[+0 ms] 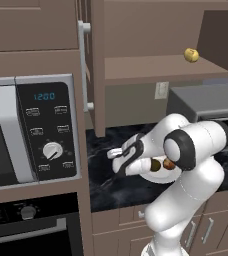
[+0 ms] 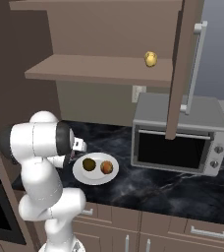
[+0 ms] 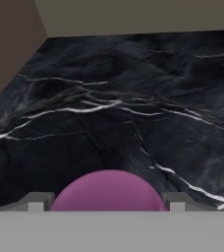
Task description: Pick the avocado and bread from the counter and place them on the plate. Then pick the jam from the cabinet and place it next to the plate. Lastly close the cabinet door.
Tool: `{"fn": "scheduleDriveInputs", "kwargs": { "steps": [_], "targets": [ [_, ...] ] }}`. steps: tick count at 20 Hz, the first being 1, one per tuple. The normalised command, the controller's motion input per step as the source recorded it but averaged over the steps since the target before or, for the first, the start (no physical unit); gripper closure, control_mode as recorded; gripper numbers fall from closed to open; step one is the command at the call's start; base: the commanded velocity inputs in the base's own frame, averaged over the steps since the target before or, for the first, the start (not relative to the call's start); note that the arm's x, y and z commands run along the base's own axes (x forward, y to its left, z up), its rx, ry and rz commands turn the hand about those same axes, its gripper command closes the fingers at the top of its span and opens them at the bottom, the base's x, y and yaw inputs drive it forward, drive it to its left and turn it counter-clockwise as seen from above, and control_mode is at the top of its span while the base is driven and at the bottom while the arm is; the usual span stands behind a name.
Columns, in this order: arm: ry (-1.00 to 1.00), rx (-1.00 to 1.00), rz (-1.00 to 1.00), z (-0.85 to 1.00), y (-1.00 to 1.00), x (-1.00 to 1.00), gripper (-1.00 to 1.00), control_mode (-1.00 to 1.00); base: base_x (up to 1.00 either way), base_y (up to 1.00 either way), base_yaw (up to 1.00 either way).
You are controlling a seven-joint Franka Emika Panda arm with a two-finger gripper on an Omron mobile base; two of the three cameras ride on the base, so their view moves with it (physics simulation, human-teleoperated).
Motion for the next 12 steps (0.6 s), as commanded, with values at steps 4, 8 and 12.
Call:
{"fn": "scheduleDriveInputs", "kwargs": {
  "steps": [4, 8, 12],
  "targets": [
    [0.09, 0.00, -0.03, 0.01, 0.00, 0.00, -1.00, -1.00, 0.00, 0.00, 0.00],
    [0.15, 0.00, -0.05, 0.01, 0.00, 0.00, -1.00, -1.00, 0.00, 0.00, 0.00],
    [0.14, 0.00, -0.06, 0.00, 0.00, 0.00, -1.00, -1.00, 0.00, 0.00, 0.00]
  ]
}}
